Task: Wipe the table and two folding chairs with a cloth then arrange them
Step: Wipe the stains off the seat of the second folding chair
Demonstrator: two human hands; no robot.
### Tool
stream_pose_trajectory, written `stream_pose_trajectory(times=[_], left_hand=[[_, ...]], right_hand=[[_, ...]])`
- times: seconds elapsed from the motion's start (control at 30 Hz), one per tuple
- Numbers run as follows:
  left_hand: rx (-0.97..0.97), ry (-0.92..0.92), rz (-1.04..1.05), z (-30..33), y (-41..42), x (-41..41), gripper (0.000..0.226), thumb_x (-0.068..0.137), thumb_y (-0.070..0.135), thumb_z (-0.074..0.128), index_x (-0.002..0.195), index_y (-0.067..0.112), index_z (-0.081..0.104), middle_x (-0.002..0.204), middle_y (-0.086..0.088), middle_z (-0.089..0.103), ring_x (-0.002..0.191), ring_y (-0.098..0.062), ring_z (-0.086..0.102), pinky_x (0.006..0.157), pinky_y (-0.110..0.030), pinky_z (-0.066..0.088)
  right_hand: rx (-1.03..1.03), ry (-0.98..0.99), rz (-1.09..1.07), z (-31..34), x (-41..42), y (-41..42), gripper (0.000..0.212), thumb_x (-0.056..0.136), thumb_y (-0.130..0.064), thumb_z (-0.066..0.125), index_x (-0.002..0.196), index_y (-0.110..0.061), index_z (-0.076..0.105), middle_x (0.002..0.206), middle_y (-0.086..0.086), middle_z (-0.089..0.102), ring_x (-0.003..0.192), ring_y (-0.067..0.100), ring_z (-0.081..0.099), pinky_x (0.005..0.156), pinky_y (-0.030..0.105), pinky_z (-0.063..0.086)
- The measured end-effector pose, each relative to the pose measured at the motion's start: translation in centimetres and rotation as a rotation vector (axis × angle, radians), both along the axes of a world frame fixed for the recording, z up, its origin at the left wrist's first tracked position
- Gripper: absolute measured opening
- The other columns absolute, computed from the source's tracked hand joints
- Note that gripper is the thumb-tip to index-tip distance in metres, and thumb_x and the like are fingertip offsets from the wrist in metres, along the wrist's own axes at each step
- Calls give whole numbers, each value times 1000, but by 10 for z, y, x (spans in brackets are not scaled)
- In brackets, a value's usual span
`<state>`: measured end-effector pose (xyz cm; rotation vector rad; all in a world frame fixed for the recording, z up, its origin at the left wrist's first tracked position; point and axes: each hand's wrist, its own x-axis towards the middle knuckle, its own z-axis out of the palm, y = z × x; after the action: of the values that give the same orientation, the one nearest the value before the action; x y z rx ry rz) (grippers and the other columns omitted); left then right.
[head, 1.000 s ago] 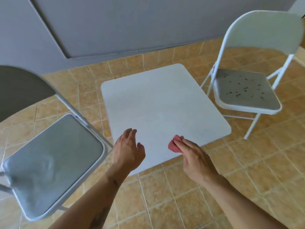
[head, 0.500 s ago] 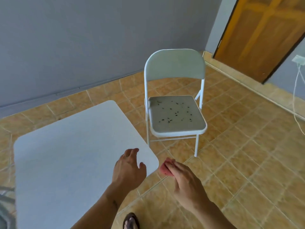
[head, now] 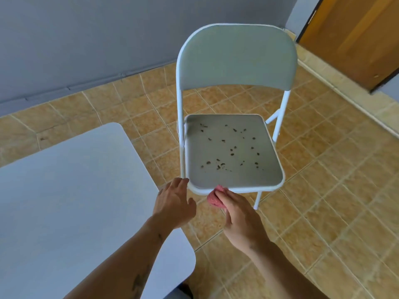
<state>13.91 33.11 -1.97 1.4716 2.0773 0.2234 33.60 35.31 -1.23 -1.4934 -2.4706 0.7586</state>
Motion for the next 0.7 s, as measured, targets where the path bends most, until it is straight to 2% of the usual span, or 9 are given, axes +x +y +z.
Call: stream_pose_trajectory(times=[0.23, 0.33, 0.43, 0.47, 0.53, 0.6, 0.67, 0.7], left_hand=[[-62, -69, -7, -38, 68, -14, 67, 87, 21, 58, 149, 19, 32, 148, 2, 38, 134, -25, 39, 108, -38, 40], [-73, -148, 56, -62, 85, -13, 70, 80, 11, 58, 146, 16, 37, 144, -1, 41, 131, -27, 43, 104, -37, 43], [-76, -179, 133, -91, 98, -14, 76, 74, 6, 55, 147, 15, 36, 147, 0, 39, 135, -24, 40, 106, -31, 41], [-82, -190, 166, -98, 102, -13, 78, 74, 2, 52, 149, 15, 34, 152, 1, 34, 137, -22, 38, 107, -29, 38], [-90, -223, 232, -108, 110, -10, 80, 76, -6, 47, 152, 15, 30, 156, 3, 28, 138, -22, 37, 104, -25, 38], [-66, -265, 310, -114, 119, -7, 79, 78, -10, 41, 151, 16, 30, 157, 4, 28, 133, -24, 41, 96, -27, 44], [-15, -267, 380, -121, 127, -5, 75, 80, -9, 41, 151, 16, 33, 156, 3, 32, 128, -26, 47, 89, -28, 46], [14, -255, 398, -126, 130, -4, 73, 81, -8, 41, 150, 15, 35, 156, 2, 33, 129, -26, 46, 90, -27, 44]], right_hand=[[45, 24, 32, -28, -34, 72, 67, 79, 9, 55, 138, -22, 51, 142, -7, 50, 132, 16, 42, 106, 32, 45], [81, -8, 41, -45, -53, 97, 69, 75, 4, 61, 138, -20, 49, 141, -6, 48, 132, 16, 39, 106, 30, 42], [112, -45, 94, -73, -68, 123, 68, 74, -9, 57, 141, -16, 46, 143, 1, 46, 133, 24, 37, 111, 39, 37], [100, -126, 133, -86, -71, 130, 70, 76, -15, 56, 144, -17, 42, 149, 4, 39, 137, 28, 33, 114, 44, 31], [22, -354, 216, -112, -77, 139, 80, 81, -27, 60, 152, -24, 25, 163, 5, 12, 148, 36, 9, 117, 59, 11], [7, -479, 282, -135, -79, 142, 93, 82, -35, 61, 156, -25, 6, 165, 4, -8, 149, 36, -10, 114, 67, -1], [71, -461, 350, -150, -77, 145, 101, 80, -36, 61, 157, -16, -1, 165, 7, -6, 150, 33, -11, 115, 65, 1], [102, -415, 382, -156, -73, 148, 101, 80, -34, 61, 156, -13, -1, 165, 8, -2, 151, 31, -9, 117, 62, 4]])
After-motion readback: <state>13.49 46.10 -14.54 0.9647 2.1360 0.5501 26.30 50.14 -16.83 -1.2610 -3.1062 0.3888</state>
